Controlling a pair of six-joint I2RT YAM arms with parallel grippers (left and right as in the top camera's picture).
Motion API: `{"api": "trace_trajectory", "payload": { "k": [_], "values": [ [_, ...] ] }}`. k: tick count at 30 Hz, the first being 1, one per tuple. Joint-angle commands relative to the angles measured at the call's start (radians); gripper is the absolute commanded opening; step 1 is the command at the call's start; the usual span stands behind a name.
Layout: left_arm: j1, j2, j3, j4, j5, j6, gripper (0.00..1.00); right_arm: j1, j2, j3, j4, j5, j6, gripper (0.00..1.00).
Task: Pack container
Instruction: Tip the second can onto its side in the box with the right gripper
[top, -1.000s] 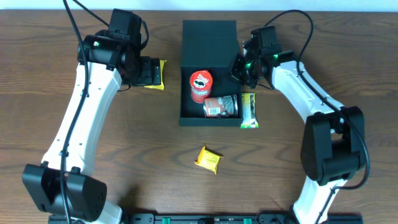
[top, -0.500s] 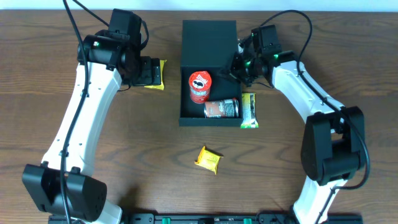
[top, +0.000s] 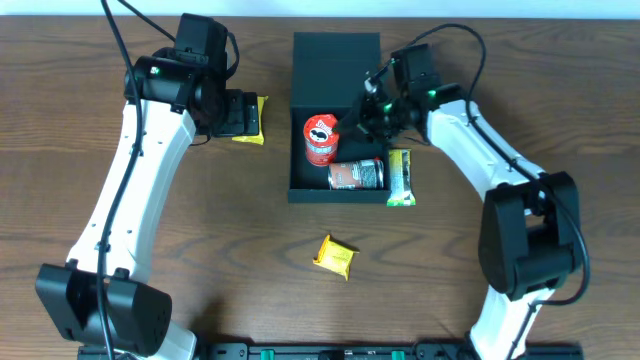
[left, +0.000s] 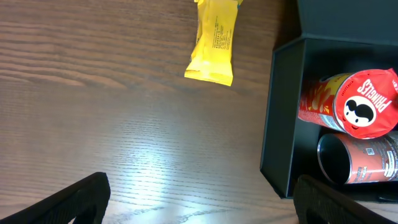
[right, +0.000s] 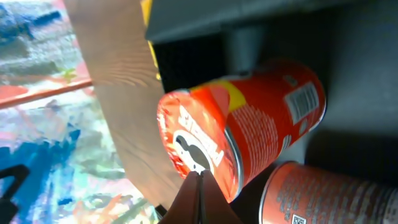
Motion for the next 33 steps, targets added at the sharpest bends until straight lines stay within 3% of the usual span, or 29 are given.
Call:
{"api": "trace_trajectory", "payload": {
  "k": [1, 33],
  "values": [
    [0.006, 0.003, -0.001, -0.003, 0.003, 0.011, 0.95, 0.012, -0.006, 0.000, -0.017, 0.056, -0.016, 0.02],
    [0.006, 0.003, -0.001, -0.004, 0.004, 0.011, 0.95, 0.002, -0.006, 0.000, -0.138, 0.358, -0.132, 0.02]
  ]
}}
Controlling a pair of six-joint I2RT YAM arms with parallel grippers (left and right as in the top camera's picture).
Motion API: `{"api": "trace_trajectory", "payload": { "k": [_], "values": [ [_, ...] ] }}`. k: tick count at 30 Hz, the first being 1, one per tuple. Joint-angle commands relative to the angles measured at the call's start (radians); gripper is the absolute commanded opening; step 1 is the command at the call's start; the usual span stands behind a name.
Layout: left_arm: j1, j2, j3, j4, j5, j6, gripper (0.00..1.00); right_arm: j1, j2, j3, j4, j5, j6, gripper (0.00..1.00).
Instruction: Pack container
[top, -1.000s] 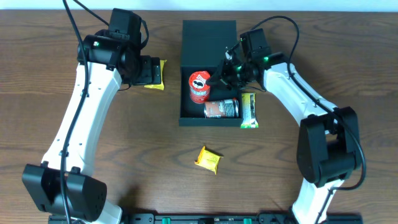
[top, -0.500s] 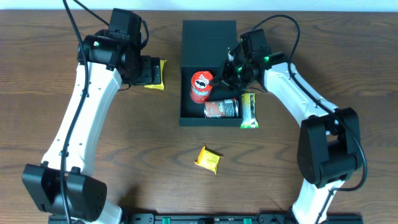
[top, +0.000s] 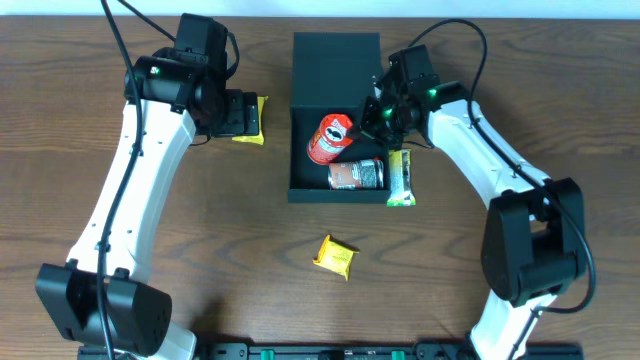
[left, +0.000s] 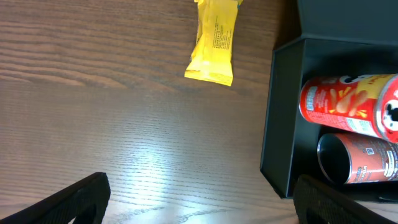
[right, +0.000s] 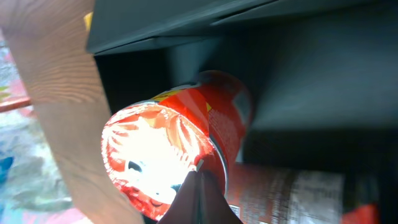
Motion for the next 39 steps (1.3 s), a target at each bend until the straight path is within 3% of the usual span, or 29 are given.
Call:
{"api": "trace_trajectory", "payload": {
  "k": [1, 15, 23, 26, 30, 34, 39],
  "values": [
    [0.006, 0.003, -0.001, -0.004, 0.004, 0.011, 0.95, -0.004, 0.023, -0.010, -0.024, 0.136, -0.035, 0.02],
    [0.006, 0.003, -0.001, -0.005, 0.004, 0.010, 0.95, -0.012, 0.023, -0.010, -0.064, 0.314, -0.060, 0.02],
    [0.006, 0.003, -0.001, -0.005, 0.003, 0.011, 0.95, -0.020, 0.022, 0.058, -0.074, 0.307, -0.095, 0.02],
    [0.006, 0.003, -0.001, -0.005, 0.003, 0.011, 0.95, -0.023, 0.022, 0.167, -0.185, 0.407, -0.120, 0.02],
    [0.006, 0.003, -0.001, -0.004, 0.003, 0.011, 0.95, -0.009, 0.022, 0.275, -0.362, 0.395, -0.130, 0.01],
    [0.006, 0.003, -0.001, -0.005, 0.004, 0.010, 0.95, 0.044, 0.023, 0.273, -0.475, 0.262, -0.131, 0.01],
    [0.006, 0.003, -0.001, -0.010, 0.004, 0.010, 0.95, 0.120, 0.022, 0.266, -0.558, 0.256, -0.130, 0.02]
  ]
}}
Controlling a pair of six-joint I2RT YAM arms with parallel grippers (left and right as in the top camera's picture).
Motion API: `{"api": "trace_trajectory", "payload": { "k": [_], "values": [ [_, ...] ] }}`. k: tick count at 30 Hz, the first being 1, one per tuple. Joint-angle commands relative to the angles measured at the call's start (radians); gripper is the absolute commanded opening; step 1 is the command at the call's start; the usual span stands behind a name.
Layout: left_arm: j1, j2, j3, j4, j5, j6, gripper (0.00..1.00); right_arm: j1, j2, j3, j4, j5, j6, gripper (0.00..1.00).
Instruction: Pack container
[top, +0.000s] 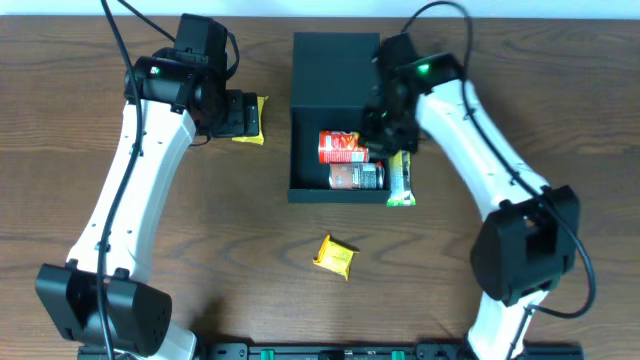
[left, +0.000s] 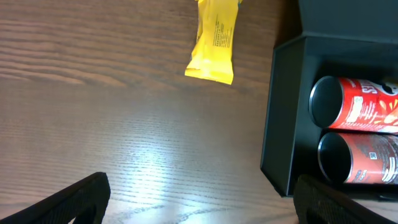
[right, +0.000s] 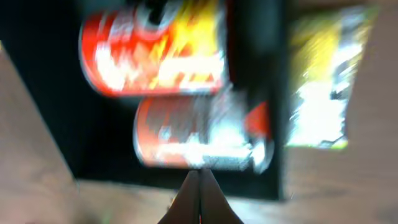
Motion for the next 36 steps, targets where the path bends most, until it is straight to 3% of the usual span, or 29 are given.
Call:
{"api": "trace_trajectory", "payload": {
  "k": [1, 17, 29, 36],
  "values": [
    [0.006, 0.003, -0.001, -0.003, 0.003, 0.010, 0.95, 0.048, -0.001, -0.009, -0.003, -0.011, -0.013, 0.01],
    [0.006, 0.003, -0.001, -0.014, 0.005, 0.010, 0.95, 0.080, 0.000, -0.225, 0.087, -0.008, -0.002, 0.02],
    [0.006, 0.003, -0.001, -0.016, 0.026, -0.009, 0.95, 0.086, 0.000, -0.394, 0.450, -0.003, 0.001, 0.01],
    [0.006, 0.003, -0.001, -0.011, 0.026, -0.009, 0.95, 0.086, 0.000, -0.395, 0.506, -0.002, 0.029, 0.01]
  ]
}}
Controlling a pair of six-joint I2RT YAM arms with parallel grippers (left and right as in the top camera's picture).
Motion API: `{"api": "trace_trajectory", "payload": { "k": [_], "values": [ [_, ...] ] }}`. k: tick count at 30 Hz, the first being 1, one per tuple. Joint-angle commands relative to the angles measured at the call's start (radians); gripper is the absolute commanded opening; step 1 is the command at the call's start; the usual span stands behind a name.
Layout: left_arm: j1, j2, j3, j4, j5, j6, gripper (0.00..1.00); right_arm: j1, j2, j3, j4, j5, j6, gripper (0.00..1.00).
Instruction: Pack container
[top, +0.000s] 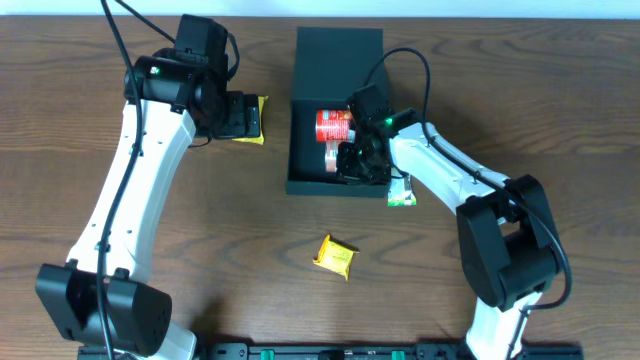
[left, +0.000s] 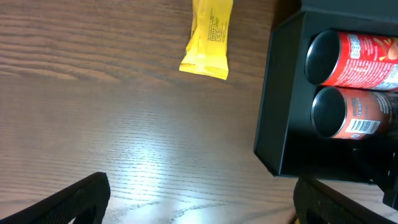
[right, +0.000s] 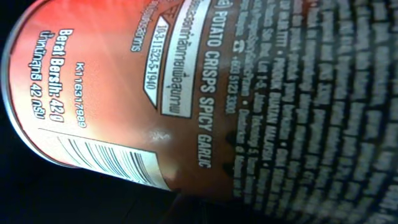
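Note:
The black box (top: 300, 150) stands at mid-table with its lid open behind it. Two cans lie side by side in it: a red Pringles can (top: 333, 124) and a darker spicy garlic can (top: 336, 155). My right gripper (top: 360, 162) is low inside the box's front part, shut, with its tip (right: 208, 205) right against the dark can (right: 205, 93), which fills that view. My left gripper (top: 236, 115) hovers open left of the box beside a yellow bar (top: 254, 120). From the left wrist, the yellow bar (left: 208, 37) and both cans (left: 357, 50) show.
A green and yellow bar (top: 402, 188) lies against the box's right front corner. A yellow packet (top: 336, 255) lies on the wood nearer the front. The box wall (left: 280, 106) stands right of my open left fingers (left: 68, 199).
My right gripper went from the right side of the box, above the cans, down into its front part against the dark can. The box has shifted and turned a little. The left arm barely moved.
The Pringles can first stood on end in the box beside the lying dark can, my shut right gripper at it. Then it leaned over, then lay flat next to the dark can. Now both lie side by side, my right gripper low against the dark one.

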Motion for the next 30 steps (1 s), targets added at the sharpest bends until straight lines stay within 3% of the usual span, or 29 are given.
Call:
{"api": "trace_trajectory", "payload": {
  "k": [1, 16, 25, 30],
  "values": [
    [0.006, 0.003, -0.001, -0.002, 0.003, -0.003, 0.95, 0.011, 0.000, -0.009, 0.022, 0.018, 0.016, 0.02],
    [0.006, 0.003, -0.001, 0.013, 0.003, -0.003, 0.95, -0.013, 0.000, 0.114, -0.080, -0.230, 0.008, 0.01],
    [0.006, 0.003, -0.001, 0.019, 0.004, -0.003, 0.95, -0.006, 0.000, 0.229, -0.121, -0.236, -0.007, 0.02],
    [0.006, 0.016, -0.001, 0.043, 0.082, 0.002, 0.95, 0.013, 0.000, 0.229, -0.130, -0.157, -0.007, 0.02]
  ]
}}
